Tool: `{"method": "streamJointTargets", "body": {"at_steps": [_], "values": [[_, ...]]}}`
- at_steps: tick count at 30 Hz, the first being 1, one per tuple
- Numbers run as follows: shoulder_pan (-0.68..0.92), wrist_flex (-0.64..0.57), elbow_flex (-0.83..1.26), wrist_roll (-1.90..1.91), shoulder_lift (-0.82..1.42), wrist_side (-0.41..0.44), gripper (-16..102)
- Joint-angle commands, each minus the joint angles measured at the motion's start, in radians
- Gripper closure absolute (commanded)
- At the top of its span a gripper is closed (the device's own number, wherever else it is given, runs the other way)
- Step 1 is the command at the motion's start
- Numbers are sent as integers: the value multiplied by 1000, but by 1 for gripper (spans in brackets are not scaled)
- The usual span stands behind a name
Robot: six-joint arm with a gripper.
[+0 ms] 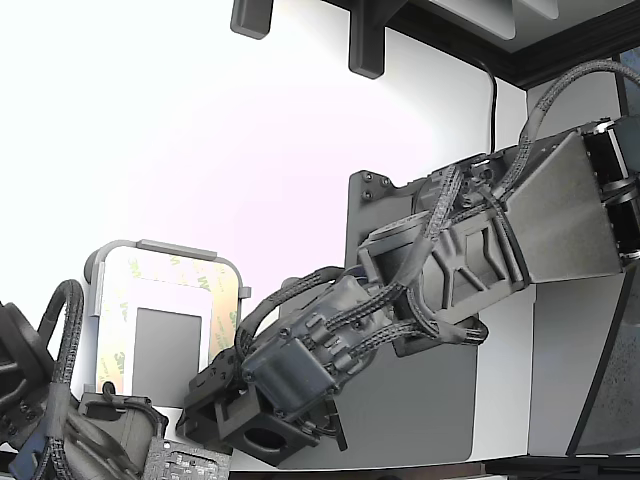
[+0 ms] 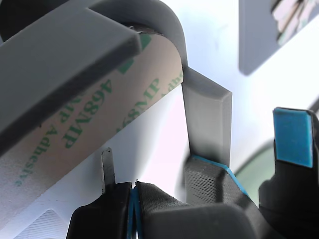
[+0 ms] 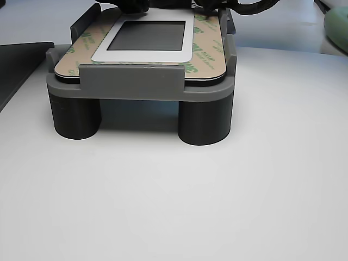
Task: Peel off protective film from adhesive tape.
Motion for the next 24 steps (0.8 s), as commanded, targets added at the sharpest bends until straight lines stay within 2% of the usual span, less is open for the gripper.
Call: {"method": "streamJointTargets", "body": {"at_steps": [1,24], "values": [[-9,-8,-25,-2,25,-5,96],[-11,-28,-11,-14,23,-11,94]]}}
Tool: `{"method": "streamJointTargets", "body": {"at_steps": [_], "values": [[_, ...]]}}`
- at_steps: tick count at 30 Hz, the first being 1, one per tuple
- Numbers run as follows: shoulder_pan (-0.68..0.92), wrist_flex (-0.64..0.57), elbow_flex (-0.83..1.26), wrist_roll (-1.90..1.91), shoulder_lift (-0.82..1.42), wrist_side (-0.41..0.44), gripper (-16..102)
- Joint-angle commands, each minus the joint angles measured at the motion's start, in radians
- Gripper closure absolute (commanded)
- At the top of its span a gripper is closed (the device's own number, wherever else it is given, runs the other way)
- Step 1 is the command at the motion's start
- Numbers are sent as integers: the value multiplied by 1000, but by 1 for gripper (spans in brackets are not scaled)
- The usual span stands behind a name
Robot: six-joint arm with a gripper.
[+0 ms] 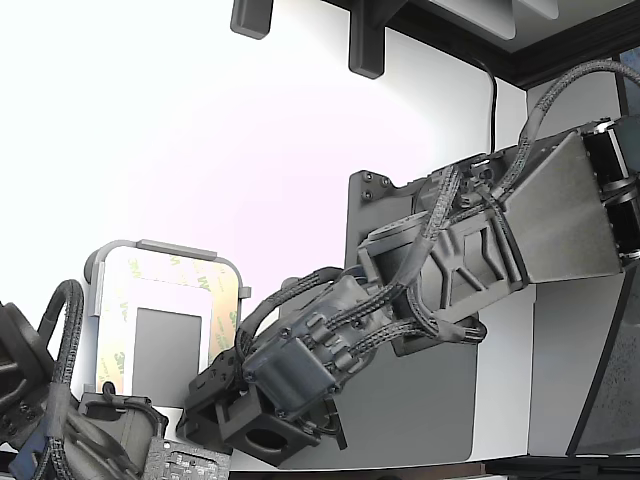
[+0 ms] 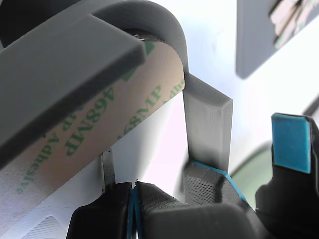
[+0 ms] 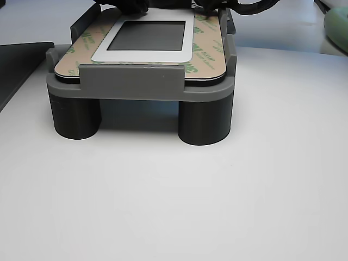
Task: Peel off protective film from adhesive tape.
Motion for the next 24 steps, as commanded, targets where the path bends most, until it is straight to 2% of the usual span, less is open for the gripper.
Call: {"method": "streamJointTargets", "body": {"at_steps": [1,24], "values": [[-11,-3,-31,-2,20,-3,94],[-12,20,-48,15,17,-3,95]]}}
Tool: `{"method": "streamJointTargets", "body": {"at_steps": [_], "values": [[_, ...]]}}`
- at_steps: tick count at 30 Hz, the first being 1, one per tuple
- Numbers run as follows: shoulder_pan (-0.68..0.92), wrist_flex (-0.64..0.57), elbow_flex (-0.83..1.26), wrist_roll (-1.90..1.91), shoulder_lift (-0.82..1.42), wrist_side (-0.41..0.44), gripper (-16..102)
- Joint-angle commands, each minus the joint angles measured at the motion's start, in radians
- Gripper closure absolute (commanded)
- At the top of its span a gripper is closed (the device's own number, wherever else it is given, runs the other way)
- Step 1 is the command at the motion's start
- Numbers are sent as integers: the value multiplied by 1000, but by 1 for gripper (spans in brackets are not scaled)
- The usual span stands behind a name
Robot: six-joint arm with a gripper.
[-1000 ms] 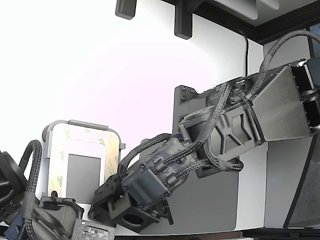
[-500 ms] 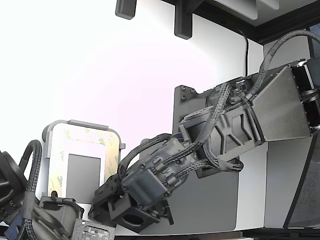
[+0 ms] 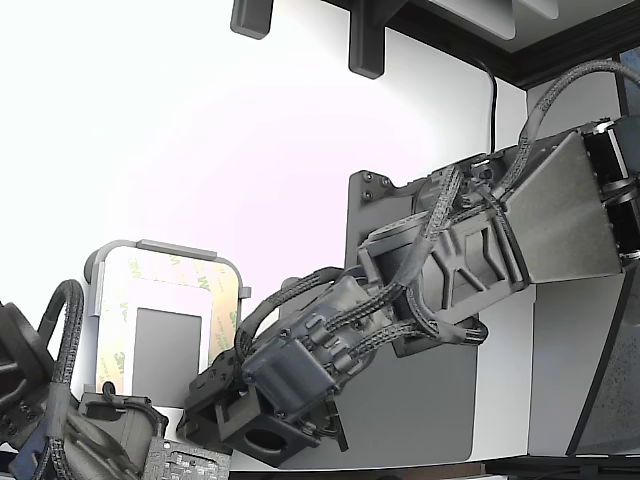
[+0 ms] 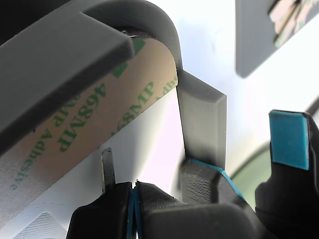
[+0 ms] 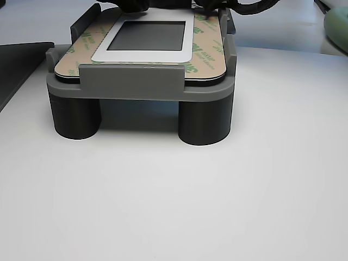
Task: Peel off protective film from adhesive tape.
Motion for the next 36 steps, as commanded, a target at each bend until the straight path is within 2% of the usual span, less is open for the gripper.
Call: {"method": "streamJointTargets", "body": {"at_steps": [1,36], "values": [[-12,-6,-26,2,20,-3,95],[-28,51,-74,38,-11,-6,92]]}}
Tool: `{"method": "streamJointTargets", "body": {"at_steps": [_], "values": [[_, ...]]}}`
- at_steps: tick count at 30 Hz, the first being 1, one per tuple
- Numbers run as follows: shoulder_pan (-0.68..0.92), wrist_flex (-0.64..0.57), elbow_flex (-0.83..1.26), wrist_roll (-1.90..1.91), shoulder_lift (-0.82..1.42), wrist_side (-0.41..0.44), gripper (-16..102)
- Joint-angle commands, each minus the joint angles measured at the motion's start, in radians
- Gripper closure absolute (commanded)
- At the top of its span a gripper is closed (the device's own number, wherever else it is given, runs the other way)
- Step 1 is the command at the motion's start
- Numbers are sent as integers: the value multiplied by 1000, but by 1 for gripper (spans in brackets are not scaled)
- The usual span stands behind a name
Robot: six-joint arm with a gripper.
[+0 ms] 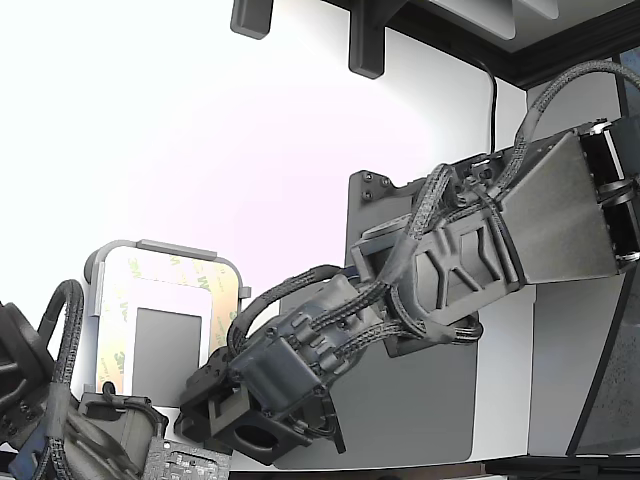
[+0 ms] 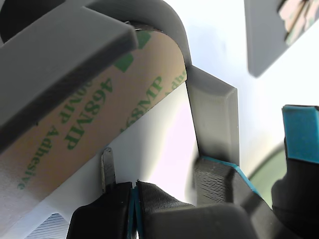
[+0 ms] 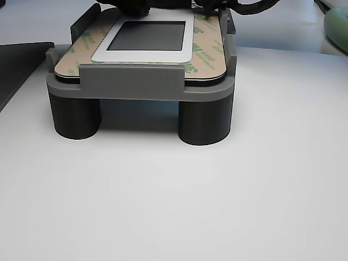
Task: Peel off protective film from adhesive tape.
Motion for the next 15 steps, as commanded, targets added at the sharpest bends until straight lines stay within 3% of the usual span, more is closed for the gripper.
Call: {"method": "streamJointTargets", "body": {"at_steps": [1,15], "values": [[-17,-2,-29,5,18,0,93],[-15,61,-91,17,-20,18,93]]}}
